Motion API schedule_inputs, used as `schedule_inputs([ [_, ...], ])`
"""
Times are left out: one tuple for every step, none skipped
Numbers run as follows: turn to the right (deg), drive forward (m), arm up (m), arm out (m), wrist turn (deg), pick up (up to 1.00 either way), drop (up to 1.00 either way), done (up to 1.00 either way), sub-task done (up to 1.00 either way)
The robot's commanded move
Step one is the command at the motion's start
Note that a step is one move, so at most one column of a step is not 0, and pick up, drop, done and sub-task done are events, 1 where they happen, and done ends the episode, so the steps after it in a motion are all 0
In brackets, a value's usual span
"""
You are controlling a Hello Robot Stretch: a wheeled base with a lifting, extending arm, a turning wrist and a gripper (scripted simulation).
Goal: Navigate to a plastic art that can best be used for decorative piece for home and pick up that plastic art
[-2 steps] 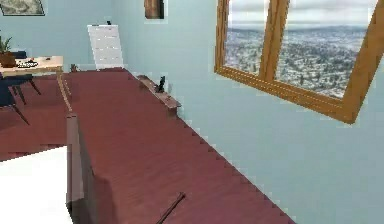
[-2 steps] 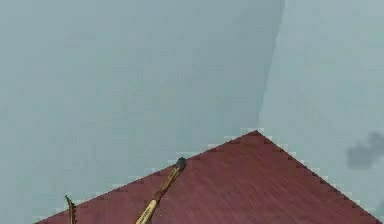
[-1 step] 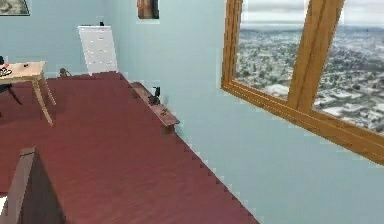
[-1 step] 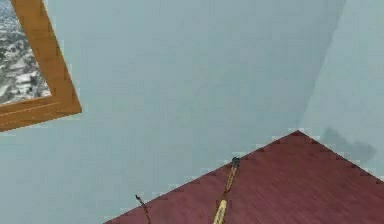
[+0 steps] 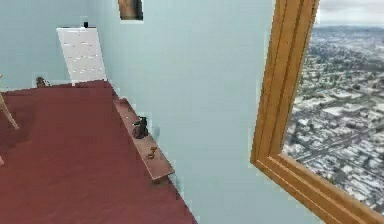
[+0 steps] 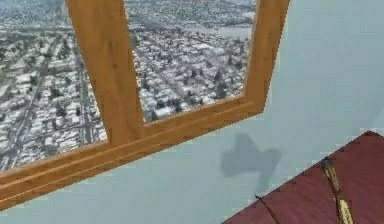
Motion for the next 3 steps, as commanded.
schedule_inputs([
  [45.0, 0.00, 0.00, 0.00, 0.0, 0.00, 0.00, 0.00, 0.00],
  [12.0, 0.00, 0.00, 0.00, 0.0, 0.00, 0.00, 0.00, 0.00],
  [0.0, 0.05, 0.00, 0.00, 0.0, 0.00, 0.00, 0.00, 0.00],
])
